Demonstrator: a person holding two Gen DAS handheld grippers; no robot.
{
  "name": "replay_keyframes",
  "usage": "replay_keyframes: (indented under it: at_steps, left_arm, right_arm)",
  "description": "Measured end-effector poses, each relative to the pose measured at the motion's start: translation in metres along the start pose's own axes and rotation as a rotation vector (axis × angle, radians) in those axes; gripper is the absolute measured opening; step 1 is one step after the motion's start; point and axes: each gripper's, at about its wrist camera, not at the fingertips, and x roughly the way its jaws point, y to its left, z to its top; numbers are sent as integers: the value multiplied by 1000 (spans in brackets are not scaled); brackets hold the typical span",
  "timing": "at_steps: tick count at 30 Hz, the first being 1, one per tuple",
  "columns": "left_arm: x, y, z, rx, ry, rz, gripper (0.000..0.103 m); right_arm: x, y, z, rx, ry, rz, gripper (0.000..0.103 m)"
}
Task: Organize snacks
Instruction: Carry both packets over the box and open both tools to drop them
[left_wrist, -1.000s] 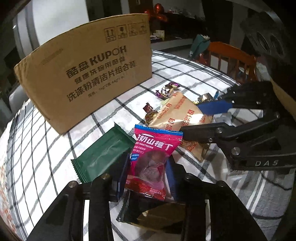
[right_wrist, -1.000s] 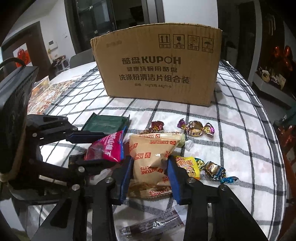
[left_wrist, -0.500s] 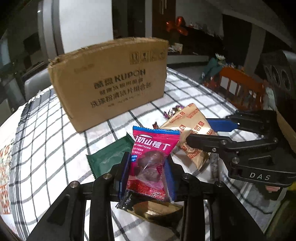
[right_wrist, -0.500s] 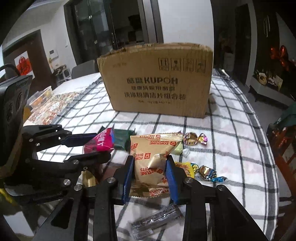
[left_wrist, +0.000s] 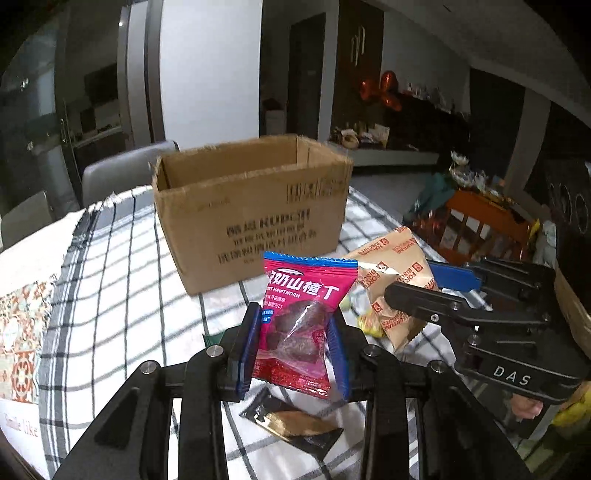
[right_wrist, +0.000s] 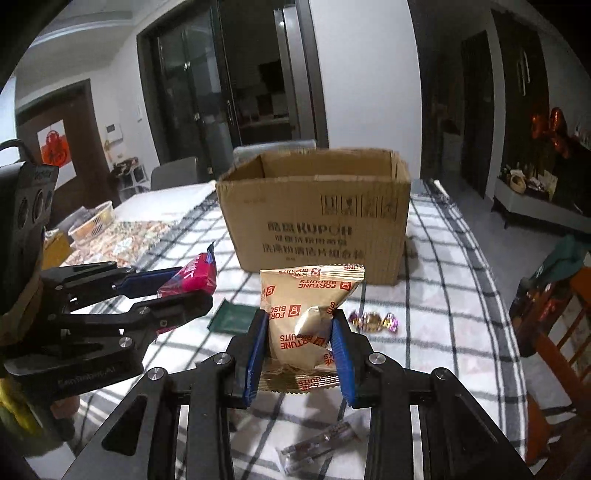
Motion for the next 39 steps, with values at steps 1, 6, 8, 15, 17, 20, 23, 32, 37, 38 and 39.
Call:
replay_keyframes:
  at_steps: [1, 6, 8, 15, 17, 20, 23, 32, 37, 38, 39]
  left_arm:
    - [-3, 0, 3, 2, -8, 6, 34]
    - [-16, 1, 24, 0, -51, 32, 34]
    - [-20, 2, 32, -6, -67, 36, 34]
    - [-29, 10, 69, -39, -106, 36, 34]
    - [-28, 13, 80, -47, -110, 37, 34]
    - [-26, 17, 94, -52, -117, 42, 34]
    - [-21, 21, 108, -51, -114, 46, 34]
    - [4, 37, 148, -62, -100, 67, 34]
    - [31, 53, 164, -94, -69, 57, 34]
    - [37, 56, 165, -99, -62, 57, 34]
    - [41, 58, 166, -107, -57, 56, 34]
  right_arm:
    - [-3, 0, 4, -3, -13, -4, 35]
    - [-14, -2, 25, 2, -56, -8, 35]
    - [-17, -4, 36, 11, -69, -1, 35]
    - [-27, -7, 73, 10, -128, -2, 35]
    - [-28, -9, 85, 4, -144, -3, 35]
    - [-27, -11, 100, -2, -153, -4, 35]
    - [-22, -16, 114, -5, -157, -5, 35]
    - [12, -30, 149, 10, -126, 3, 35]
    - [39, -39, 164, 5, -85, 4, 35]
    - [44, -40, 167, 6, -83, 4, 35]
    - [50, -42, 171, 6, -79, 6, 35]
